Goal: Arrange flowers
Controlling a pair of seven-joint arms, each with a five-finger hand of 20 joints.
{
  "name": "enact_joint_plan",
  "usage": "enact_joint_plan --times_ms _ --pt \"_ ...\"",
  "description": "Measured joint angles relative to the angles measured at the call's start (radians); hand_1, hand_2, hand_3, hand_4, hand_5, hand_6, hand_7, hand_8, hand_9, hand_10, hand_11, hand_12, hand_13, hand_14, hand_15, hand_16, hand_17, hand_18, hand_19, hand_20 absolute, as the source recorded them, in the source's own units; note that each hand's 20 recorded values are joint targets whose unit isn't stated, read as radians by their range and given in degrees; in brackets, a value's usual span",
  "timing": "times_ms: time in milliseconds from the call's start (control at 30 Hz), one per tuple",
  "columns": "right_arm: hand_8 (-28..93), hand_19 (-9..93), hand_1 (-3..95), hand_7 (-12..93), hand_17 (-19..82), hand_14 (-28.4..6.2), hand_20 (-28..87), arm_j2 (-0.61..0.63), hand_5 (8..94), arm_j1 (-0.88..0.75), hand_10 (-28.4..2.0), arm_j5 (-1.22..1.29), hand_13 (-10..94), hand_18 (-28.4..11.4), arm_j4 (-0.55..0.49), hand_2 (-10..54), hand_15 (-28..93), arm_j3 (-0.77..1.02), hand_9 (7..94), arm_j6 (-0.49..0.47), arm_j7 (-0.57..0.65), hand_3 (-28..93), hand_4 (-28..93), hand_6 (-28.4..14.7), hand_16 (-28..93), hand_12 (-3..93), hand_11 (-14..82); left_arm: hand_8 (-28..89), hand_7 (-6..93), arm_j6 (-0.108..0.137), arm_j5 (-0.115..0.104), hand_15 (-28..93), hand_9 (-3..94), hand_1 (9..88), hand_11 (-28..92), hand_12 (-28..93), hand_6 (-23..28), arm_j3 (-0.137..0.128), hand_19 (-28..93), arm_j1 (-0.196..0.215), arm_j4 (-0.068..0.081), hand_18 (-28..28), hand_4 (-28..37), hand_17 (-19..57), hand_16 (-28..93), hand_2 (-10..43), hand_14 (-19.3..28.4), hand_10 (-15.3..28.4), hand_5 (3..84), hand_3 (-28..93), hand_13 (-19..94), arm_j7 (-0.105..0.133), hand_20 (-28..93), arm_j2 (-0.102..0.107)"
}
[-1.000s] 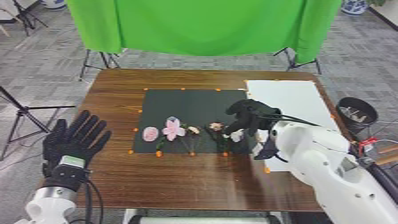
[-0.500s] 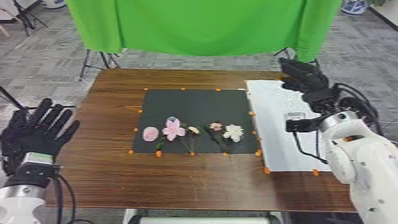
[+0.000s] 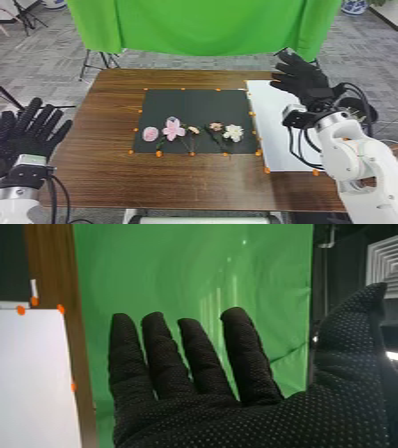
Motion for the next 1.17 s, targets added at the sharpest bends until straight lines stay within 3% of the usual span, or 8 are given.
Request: enact_joint_plan --times_ms 300,467,600,700,767,933,1100,1167 --pt "-9 25 11.5 11 16 -15.5 19 0.009 41.9 0.047 -13.0 -0.003 29 -17.5 0.002 7.9 6 -0.042 34.3 0.018 0.005 77 -27 -3.3 20 10.1 2.6 -7 8.5 0.017 -0.019 18 29.0 26.2 10 9 8.9 0.012 33 -0.012 -0.001 13.3 -28.3 -7.5 -6 10.1 12.0 14.6 37.2 70 17 0.033 7 0.007" --pt "-10 25 12.5 12 16 -15.3 19 0.015 42.6 0.061 -12.9 -0.001 29 -17.4 0.002 6.6 7 -0.062 35.7 0.037 0.006 78 -27 -2.9 20 10.4 3.1 -7 9.7 0.029 -0.026 20 31.0 26.5 12 10 9.5 0.021 34 -0.022 -0.001 13.8 -28.3 -7.4 -6 10.3 13.0 15.2 39.0 71 19 0.036 7 0.014" --pt "-10 25 12.8 13 16 -15.3 19 -0.008 42.9 0.057 -12.8 0.006 30 -17.4 0.002 6.4 7 -0.036 36.4 0.038 0.002 78 -27 -2.9 20 10.5 3.2 -7 10.1 0.072 -0.066 22 31.5 26.5 12 10 9.6 0.021 35 -0.038 0.002 13.9 -28.3 -7.5 -6 10.3 13.0 15.5 39.4 71 19 0.048 7 0.046" --pt "-10 25 12.8 13 16 -15.4 19 -0.039 43.0 0.034 -12.9 0.011 30 -17.4 -0.011 6.4 7 0.019 36.7 0.023 0.003 78 -27 -2.9 20 10.6 3.3 -7 10.2 0.077 -0.082 22 31.7 26.5 13 10 9.6 0.027 35 -0.055 0.012 13.9 -28.3 -7.5 -7 10.2 13.0 15.5 39.6 71 19 0.059 7 0.078" --pt "-10 25 12.8 13 16 -15.5 19 -0.055 43.1 0.002 -12.8 0.011 30 -17.4 -0.033 6.4 7 0.075 36.8 -0.004 0.004 78 -27 -2.9 20 10.6 3.3 -7 10.2 0.076 -0.082 22 31.8 26.5 13 10 9.6 0.049 35 -0.085 0.024 14.0 -28.3 -7.6 -7 10.2 13.3 15.5 39.7 71 19 0.062 7 0.094" --pt "-11 25 12.8 13 16 -15.0 19 -0.059 44.0 -0.083 -12.7 0.012 31 -17.4 -0.073 6.2 7 0.168 37.6 -0.018 -0.012 78 -27 -2.9 20 10.7 3.4 -7 10.6 0.073 -0.081 24 32.1 26.5 13 10 9.7 0.153 36 -0.209 0.064 14.3 -28.3 -7.6 -7 10.2 14.0 15.6 40.0 72 20 0.059 7 0.120" --pt "-11 24 12.8 13 17 -14.9 19 -0.053 44.2 -0.123 -12.5 0.012 31 -17.2 -0.072 6.2 7 0.174 37.9 -0.005 -0.031 78 -27 -3.0 20 10.6 3.5 -8 10.9 0.074 -0.086 25 32.6 26.7 14 10 9.7 0.184 36 -0.258 0.065 14.4 -28.3 -7.5 -7 10.3 14.1 15.8 40.2 72 21 0.064 7 0.179" --pt "-11 24 12.8 13 17 -15.0 19 -0.052 44.0 -0.141 -12.5 0.014 31 -17.2 -0.075 6.2 7 0.189 37.8 0.002 -0.035 78 -27 -2.8 20 10.7 3.5 -8 10.8 0.072 -0.085 24 32.4 26.7 14 10 9.8 0.214 36 -0.283 0.071 14.4 -28.3 -7.5 -7 10.3 14.1 15.8 40.1 72 21 0.059 7 0.205"
